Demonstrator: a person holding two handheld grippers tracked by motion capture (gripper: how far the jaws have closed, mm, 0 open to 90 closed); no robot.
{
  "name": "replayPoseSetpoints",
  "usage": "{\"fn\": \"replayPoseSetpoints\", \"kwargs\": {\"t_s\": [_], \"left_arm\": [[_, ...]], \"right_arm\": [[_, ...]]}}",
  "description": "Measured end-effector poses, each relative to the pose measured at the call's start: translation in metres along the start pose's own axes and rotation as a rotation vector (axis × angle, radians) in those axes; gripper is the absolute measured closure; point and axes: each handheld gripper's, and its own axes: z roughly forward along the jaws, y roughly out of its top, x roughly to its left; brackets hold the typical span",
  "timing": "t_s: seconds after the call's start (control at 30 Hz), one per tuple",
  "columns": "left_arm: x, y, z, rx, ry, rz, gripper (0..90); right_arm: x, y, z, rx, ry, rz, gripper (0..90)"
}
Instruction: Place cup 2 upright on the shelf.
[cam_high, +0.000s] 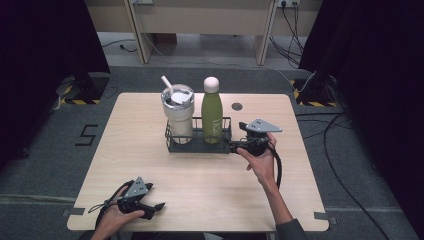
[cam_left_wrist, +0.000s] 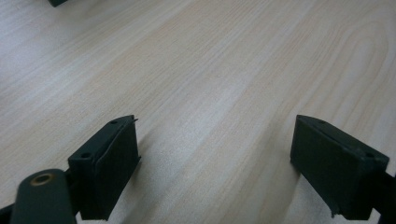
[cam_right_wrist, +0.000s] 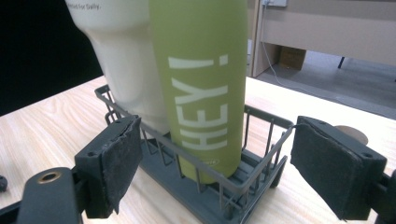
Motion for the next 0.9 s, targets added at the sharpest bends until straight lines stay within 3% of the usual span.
{"fn": "replayPoseSetpoints", "kwargs": {"t_s": [0.47,0.9], "left_arm": [[0.000,0.000,0.000,0.000,0.000,0.000,14.5],[0.000,0.000,0.000,0.000,0.001,0.000,14.5]], "right_arm": [[0.007,-0.013,-0.013,0.003,-0.006,-0.025,16.2],[0.013,-0.027,-0.026,-0.001,0.009,-0.013,16.3]]}}
